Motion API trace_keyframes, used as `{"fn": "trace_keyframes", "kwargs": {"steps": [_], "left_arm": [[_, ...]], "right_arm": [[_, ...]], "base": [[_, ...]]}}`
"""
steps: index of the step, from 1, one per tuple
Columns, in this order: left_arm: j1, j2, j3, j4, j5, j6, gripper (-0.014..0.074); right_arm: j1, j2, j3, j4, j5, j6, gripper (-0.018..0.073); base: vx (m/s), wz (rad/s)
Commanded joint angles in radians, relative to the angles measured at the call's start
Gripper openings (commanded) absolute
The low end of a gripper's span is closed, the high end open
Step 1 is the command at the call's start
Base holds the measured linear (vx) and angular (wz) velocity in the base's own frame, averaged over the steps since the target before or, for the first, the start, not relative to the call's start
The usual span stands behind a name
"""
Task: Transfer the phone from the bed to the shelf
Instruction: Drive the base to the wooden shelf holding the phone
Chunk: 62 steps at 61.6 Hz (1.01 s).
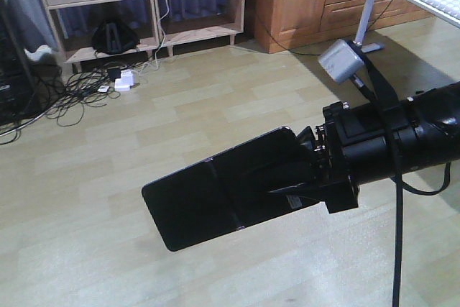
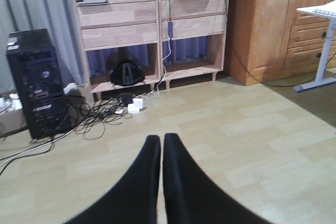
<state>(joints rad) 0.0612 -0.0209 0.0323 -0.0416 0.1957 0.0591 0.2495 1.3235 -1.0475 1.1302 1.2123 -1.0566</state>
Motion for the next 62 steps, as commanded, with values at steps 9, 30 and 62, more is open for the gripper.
{"fn": "trace_keyframes", "kwargs": {"steps": [9, 30, 62], "left_arm": [[0.001, -0.005, 0.007, -0.010, -0.070, 0.000, 0.0001], [0.001, -0.005, 0.007, -0.010, -0.070, 0.000, 0.0001], [0.001, -0.005, 0.007, -0.010, -0.070, 0.000, 0.0001]], "right_arm": [[0.000, -0.031, -0.028, 0.087, 0.075, -0.006, -0.0002], [0.000, -0.031, -0.028, 0.087, 0.075, -0.006, -0.0002], [0.000, -0.031, -0.028, 0.087, 0.075, -0.006, -0.0002]], "base": [[0.39, -0.14], [0.39, -0.19], [0.41, -0.16]]}}
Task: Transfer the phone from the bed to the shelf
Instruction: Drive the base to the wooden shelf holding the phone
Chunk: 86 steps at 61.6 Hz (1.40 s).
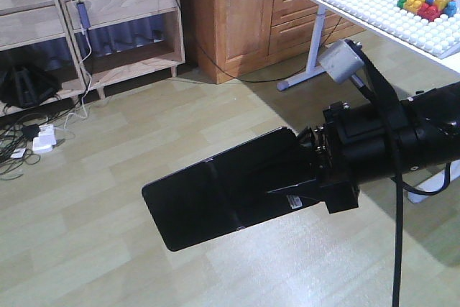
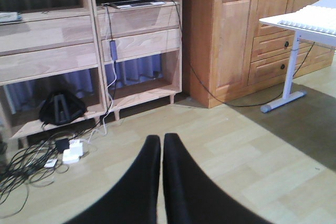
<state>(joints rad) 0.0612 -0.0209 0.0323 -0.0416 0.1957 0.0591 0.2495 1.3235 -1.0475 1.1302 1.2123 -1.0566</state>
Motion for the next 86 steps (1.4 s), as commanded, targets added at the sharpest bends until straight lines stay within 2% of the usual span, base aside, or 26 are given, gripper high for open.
{"fn": "trace_keyframes", "kwargs": {"steps": [1, 86], "left_arm": [[0.001, -0.005, 0.007, -0.010, -0.070, 0.000, 0.0001], [0.001, -0.005, 0.007, -0.010, -0.070, 0.000, 0.0001]], "right_arm": [[0.000, -0.031, -0.028, 0.087, 0.075, -0.006, -0.0002], [0.000, -0.031, -0.028, 0.087, 0.075, -0.006, -0.0002]], "base": [[0.42, -0.08], [0.44, 0.00]]}}
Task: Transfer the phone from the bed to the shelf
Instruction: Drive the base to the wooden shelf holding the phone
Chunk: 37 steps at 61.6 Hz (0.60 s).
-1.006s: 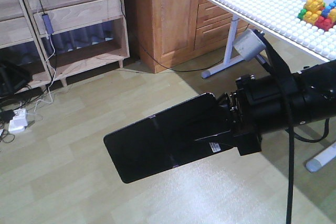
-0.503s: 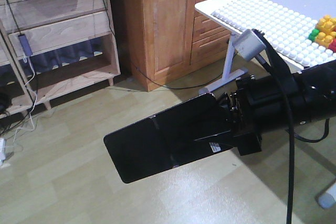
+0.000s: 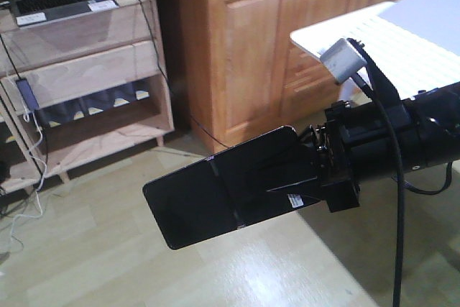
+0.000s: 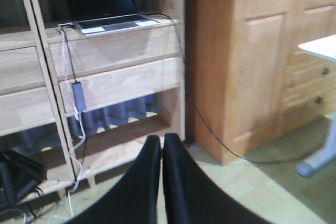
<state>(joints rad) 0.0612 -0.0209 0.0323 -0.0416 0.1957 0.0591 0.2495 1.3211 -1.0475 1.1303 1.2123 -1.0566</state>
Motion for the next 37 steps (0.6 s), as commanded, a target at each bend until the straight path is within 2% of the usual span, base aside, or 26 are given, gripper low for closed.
{"fn": "trace_keyframes", "kwargs": {"steps": [1, 37], "left_arm": [[0.001, -0.005, 0.007, -0.010, -0.070, 0.000, 0.0001], [0.001, -0.005, 0.007, -0.010, -0.070, 0.000, 0.0001]], "right_arm": [[0.000, -0.028, -0.028, 0.087, 0.075, -0.006, -0.0002], [0.000, -0.028, -0.028, 0.086, 0.075, -0.006, -0.0002]], "base": [[0.47, 0.24], [0.45, 0.27]]}}
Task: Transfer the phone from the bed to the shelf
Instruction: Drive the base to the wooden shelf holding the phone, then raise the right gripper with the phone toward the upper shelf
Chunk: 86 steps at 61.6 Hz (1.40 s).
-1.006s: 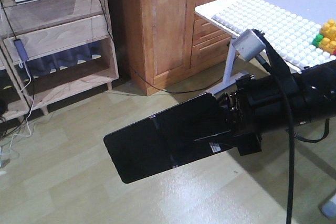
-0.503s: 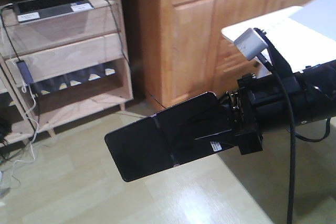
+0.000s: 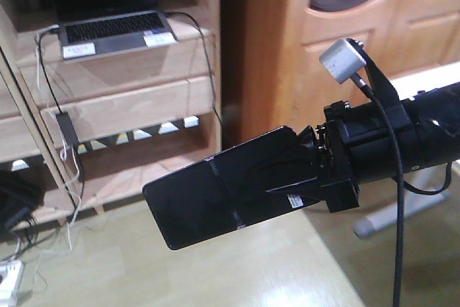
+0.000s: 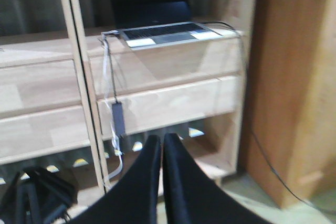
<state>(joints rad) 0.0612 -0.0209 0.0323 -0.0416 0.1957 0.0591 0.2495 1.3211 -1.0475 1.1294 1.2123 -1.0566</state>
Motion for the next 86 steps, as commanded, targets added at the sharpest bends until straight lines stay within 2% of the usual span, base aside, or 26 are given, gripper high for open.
{"fn": "trace_keyframes", "kwargs": {"steps": [1, 86], "left_arm": [[0.001, -0.005, 0.007, -0.010, -0.070, 0.000, 0.0001], [0.001, -0.005, 0.007, -0.010, -0.070, 0.000, 0.0001]], "right_arm": [[0.000, -0.028, -0.028, 0.087, 0.075, -0.006, -0.0002], [0.000, -0.028, -0.028, 0.087, 0.075, -0.006, -0.0002]], "base": [[0.43, 0.20], [0.36, 0.21]]}}
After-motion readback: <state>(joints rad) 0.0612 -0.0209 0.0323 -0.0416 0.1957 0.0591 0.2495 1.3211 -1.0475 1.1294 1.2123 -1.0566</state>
